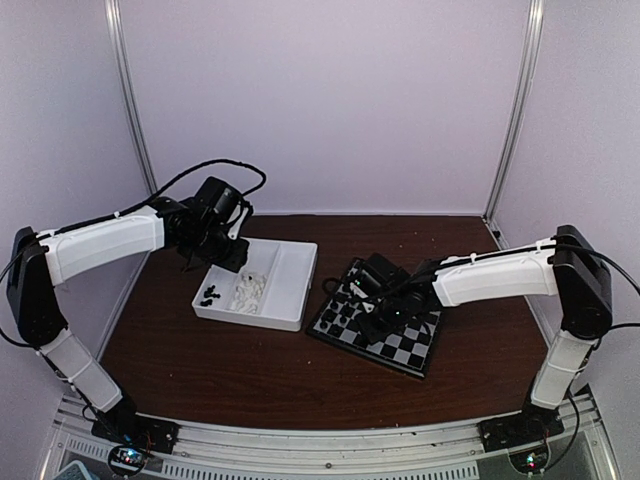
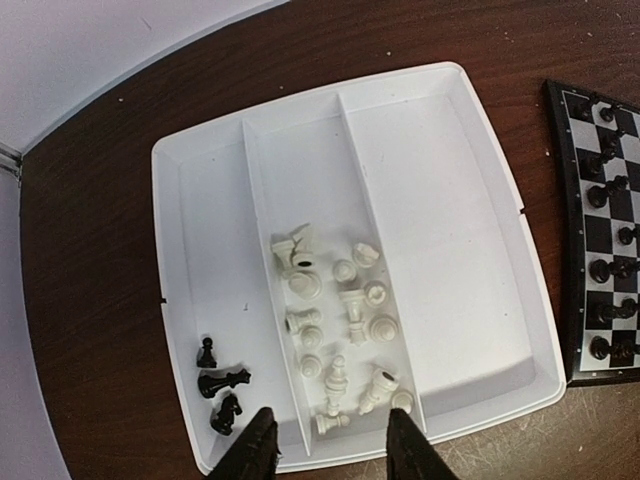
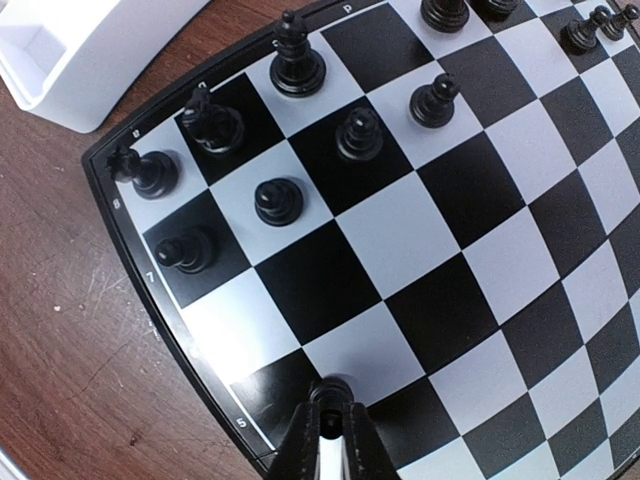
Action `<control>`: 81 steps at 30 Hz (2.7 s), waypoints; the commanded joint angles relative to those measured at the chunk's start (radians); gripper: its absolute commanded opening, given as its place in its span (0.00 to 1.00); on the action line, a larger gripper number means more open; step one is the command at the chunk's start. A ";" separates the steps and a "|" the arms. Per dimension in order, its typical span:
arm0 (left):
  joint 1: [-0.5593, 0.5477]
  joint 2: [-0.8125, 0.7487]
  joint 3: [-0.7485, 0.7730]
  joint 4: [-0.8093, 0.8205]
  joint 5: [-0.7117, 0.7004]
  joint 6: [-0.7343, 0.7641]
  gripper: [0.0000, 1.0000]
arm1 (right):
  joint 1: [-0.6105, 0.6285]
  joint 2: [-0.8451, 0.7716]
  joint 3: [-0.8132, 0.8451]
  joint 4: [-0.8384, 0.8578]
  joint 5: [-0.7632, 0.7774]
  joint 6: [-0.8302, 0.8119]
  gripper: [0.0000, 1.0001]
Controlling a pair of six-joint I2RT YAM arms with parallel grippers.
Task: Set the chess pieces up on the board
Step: Pick up the chess piece from the chessboard, then place the chess piece on the chessboard.
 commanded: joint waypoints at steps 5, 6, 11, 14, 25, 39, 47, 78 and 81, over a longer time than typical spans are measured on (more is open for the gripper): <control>0.014 -0.032 -0.010 0.037 0.001 -0.007 0.38 | 0.000 -0.018 0.072 -0.051 0.131 -0.045 0.06; 0.015 -0.033 -0.011 0.037 -0.001 -0.007 0.38 | -0.005 -0.021 0.081 -0.056 0.144 -0.053 0.06; 0.019 -0.046 -0.020 0.037 -0.009 -0.005 0.38 | -0.062 -0.017 0.144 -0.064 0.172 -0.102 0.05; 0.019 -0.052 -0.025 0.037 -0.009 -0.006 0.38 | -0.098 -0.003 0.179 -0.053 0.163 -0.122 0.05; 0.021 -0.066 -0.039 0.032 -0.015 -0.006 0.38 | -0.181 0.121 0.337 -0.029 0.075 -0.146 0.05; 0.026 -0.061 -0.038 0.032 -0.016 0.001 0.38 | -0.194 0.234 0.386 -0.011 0.022 -0.135 0.05; 0.030 -0.061 -0.036 0.032 -0.013 0.004 0.37 | -0.193 0.263 0.386 -0.006 0.032 -0.135 0.05; 0.034 -0.048 -0.024 0.030 -0.010 0.011 0.37 | -0.198 0.303 0.417 -0.022 0.057 -0.162 0.06; 0.036 -0.047 -0.024 0.029 -0.009 0.009 0.37 | -0.198 0.306 0.422 -0.030 0.057 -0.162 0.06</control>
